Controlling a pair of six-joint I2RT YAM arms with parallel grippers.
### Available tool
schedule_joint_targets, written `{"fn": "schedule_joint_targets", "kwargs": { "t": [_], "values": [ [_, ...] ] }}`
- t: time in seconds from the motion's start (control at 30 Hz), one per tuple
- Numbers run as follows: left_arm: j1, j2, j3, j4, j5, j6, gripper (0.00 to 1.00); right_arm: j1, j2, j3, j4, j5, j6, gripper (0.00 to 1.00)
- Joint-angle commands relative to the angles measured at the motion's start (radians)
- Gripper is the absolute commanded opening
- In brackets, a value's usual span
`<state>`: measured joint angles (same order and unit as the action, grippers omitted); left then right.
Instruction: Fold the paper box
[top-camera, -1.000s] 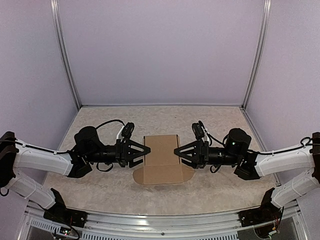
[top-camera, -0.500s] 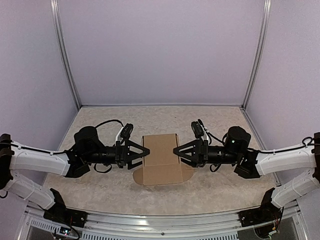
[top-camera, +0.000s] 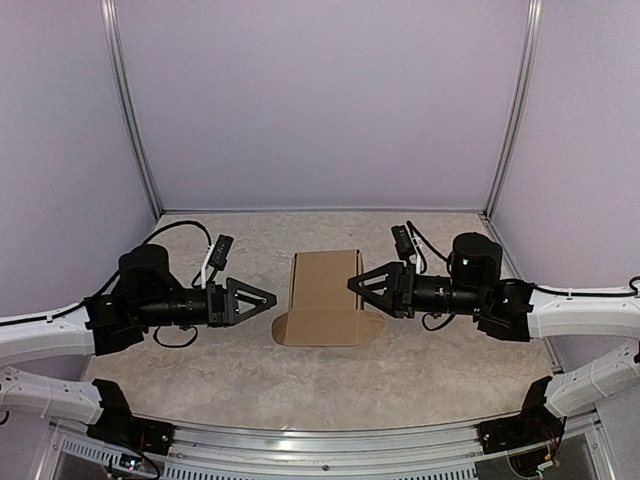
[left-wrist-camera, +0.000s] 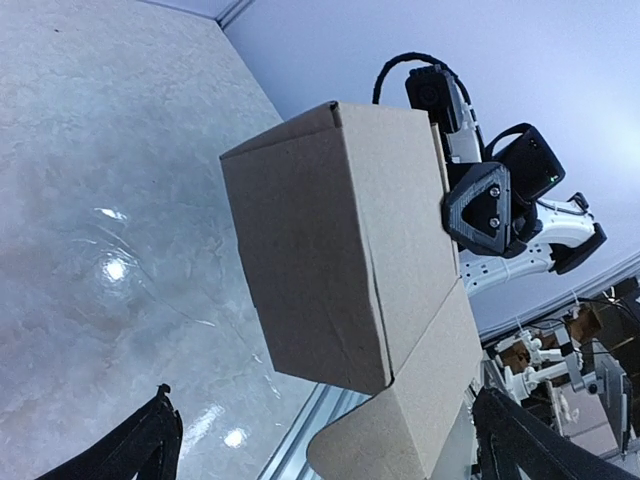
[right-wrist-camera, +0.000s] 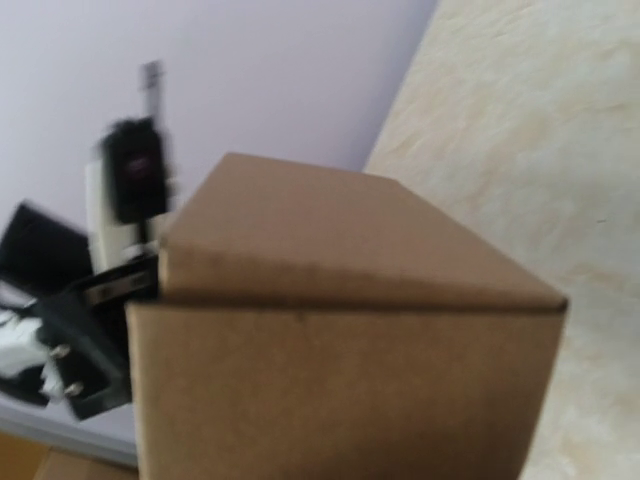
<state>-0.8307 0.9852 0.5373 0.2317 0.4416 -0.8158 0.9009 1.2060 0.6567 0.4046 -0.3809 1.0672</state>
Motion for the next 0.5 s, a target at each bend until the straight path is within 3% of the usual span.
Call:
{"fn": "schedule_joint_targets", "kwargs": {
  "t": [0.0, 0.23, 0.47],
  "values": [
    [-0.038, -0.094, 0.064, -0.306, -0.205, 0.172, 0.98, -0.005, -0.012, 0.024, -0.094, 0.097, 0.001, 0.28],
    [-0.208, -0.163, 0.119, -0.461, -0.479, 0.334, 0.96, -0.015, 0.011, 0.02, -0.073, 0.13, 0.073, 0.27],
    [-0.36, -0.147, 0.126, -0.465, -0.727, 0.434, 0.98, -0.02, 0.014, 0.018, -0.068, 0.149, 0.094, 0.26]
  ]
}}
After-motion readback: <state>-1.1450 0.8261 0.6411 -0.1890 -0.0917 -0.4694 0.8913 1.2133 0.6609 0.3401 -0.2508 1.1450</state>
